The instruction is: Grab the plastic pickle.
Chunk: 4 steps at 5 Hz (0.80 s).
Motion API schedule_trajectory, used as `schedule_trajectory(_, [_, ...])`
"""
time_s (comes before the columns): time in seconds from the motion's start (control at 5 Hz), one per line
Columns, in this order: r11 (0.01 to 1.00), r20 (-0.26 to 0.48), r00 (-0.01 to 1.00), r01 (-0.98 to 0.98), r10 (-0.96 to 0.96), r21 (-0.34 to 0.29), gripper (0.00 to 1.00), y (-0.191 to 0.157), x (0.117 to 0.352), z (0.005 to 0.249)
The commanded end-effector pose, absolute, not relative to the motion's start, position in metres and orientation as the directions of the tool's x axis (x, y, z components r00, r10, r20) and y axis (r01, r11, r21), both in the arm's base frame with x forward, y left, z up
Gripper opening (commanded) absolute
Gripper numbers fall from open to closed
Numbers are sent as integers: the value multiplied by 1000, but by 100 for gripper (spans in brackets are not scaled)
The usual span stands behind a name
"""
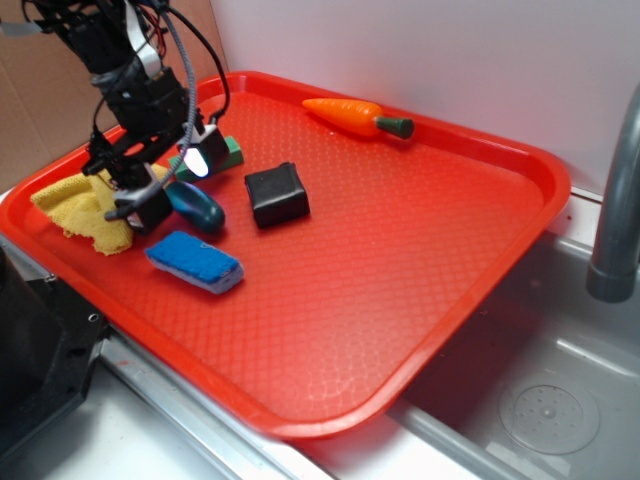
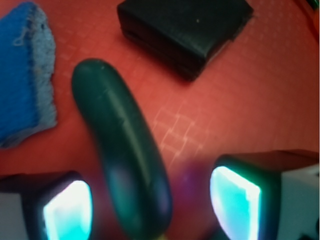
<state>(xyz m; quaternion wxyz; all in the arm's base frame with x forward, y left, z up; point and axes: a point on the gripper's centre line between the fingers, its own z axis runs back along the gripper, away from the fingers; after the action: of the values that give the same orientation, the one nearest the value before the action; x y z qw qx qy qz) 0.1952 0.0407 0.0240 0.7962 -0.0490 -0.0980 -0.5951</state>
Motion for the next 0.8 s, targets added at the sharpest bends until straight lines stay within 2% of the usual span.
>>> schedule_trajectory(0.0, [239,205,226,970,-952,41,0,24,194,17])
schedule_trajectory(0.2, [244,210,230,969,-950,46,0,26,196,19])
schedule_trajectory(0.4, [329,193,312,943,-930,59,0,30,195,27])
schedule_trajectory(0.6, [542,82,535,833,-841,116,0,34,204,52])
